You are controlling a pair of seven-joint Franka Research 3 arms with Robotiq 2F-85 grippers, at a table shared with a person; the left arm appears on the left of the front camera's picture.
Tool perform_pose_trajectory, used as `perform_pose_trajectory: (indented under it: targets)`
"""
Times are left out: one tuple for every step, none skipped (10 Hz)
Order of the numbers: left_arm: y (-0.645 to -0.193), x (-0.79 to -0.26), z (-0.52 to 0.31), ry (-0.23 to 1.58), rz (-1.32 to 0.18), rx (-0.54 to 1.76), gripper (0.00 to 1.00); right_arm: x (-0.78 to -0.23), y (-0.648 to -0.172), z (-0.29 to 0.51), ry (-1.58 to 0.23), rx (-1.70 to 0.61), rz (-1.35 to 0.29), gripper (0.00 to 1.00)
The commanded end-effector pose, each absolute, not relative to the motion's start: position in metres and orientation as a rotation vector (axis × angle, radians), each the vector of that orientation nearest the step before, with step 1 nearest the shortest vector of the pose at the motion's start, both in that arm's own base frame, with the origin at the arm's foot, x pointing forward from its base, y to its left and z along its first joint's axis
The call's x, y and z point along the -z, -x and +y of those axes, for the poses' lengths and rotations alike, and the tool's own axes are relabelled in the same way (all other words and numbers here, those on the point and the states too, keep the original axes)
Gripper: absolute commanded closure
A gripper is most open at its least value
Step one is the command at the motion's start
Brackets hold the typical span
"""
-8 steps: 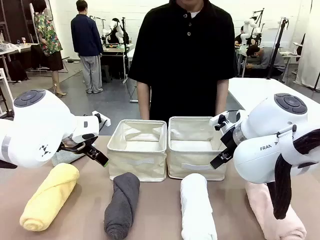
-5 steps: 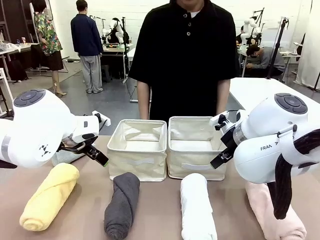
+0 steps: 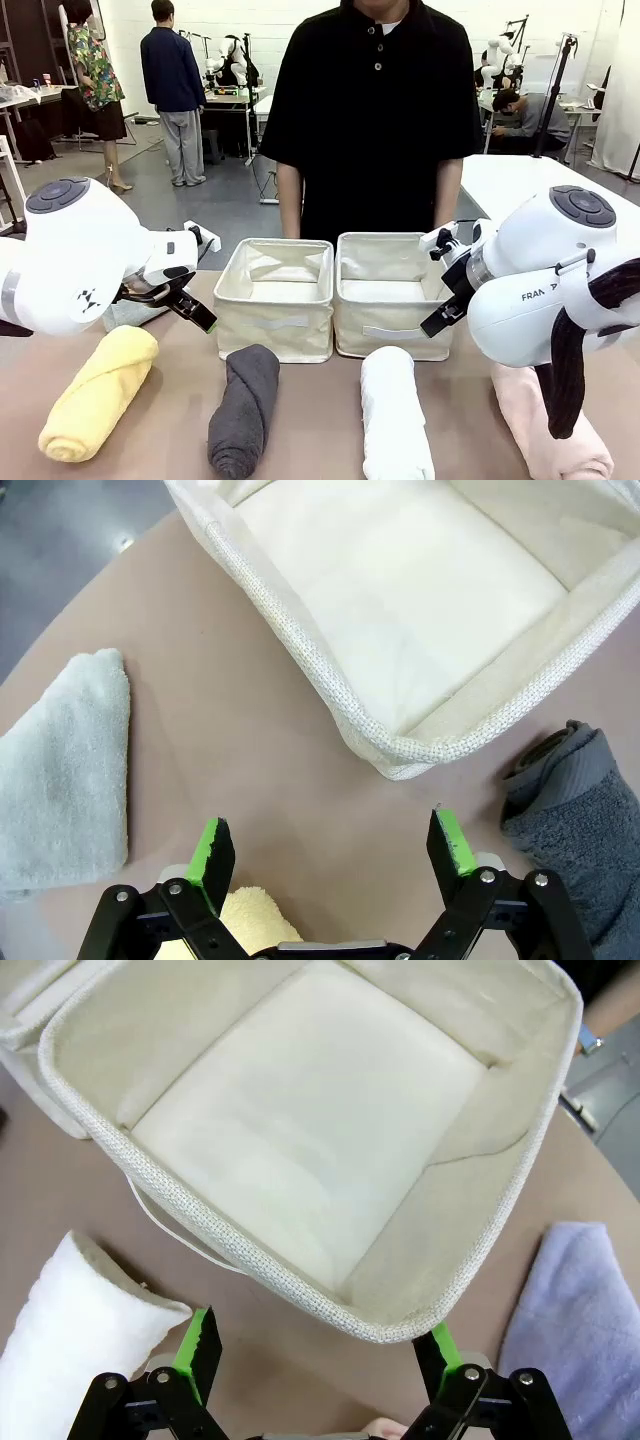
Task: Sort the towels based on their folding style.
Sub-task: Pick up one triangle-folded towel and place it in the left Fabric basket.
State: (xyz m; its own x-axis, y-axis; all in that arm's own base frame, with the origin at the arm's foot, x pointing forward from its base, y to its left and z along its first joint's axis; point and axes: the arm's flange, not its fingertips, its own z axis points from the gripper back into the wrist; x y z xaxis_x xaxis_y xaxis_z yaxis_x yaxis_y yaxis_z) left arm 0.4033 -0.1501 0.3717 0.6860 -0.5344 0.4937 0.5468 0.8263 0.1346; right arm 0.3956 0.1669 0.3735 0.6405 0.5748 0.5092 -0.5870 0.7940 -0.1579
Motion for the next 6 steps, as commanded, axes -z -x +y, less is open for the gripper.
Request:
perform_pose_trajectory:
  targets:
    - [-0.4033,-0.3717,-0.1501,0.024,-0.545,0.606,0.00,-0.3735,-0.3955,0.1670,-0.023,-0.662,-0.573,0.00]
    - [-0.4033,-0.3717,-0.1501,0.024,-0.545,0.606,0.00,-0.3735,-0.3955,0.1670,-0.023,-0.662,-0.573,0.00]
    - [-0.4033,-0.3717,-0.1501,0.024,-0.545,0.606,0.00,-0.3735,-0.3955,0.1670,-0.023,-0.662,-0.573,0.00]
    - [-0.4033,-0.3717,-0.1501,0.024,-0.545,0.606,0.00,-0.3735,-0.3955,0.1670,-0.023,-0.662,-0.573,0.00]
    - [-0.4033,-0.3717,-0.1501,0.024,-0.545,0.606,0.00,-0.3735,-0.3955,0.1670,-0.023,-0.662,-0.573,0.00]
    - [-0.4033,-0.3717,-0.1501,0.024,-0.545,0.606,0.00,-0.3735,-0.3955,0.1670,-0.023,-0.662,-0.573,0.00]
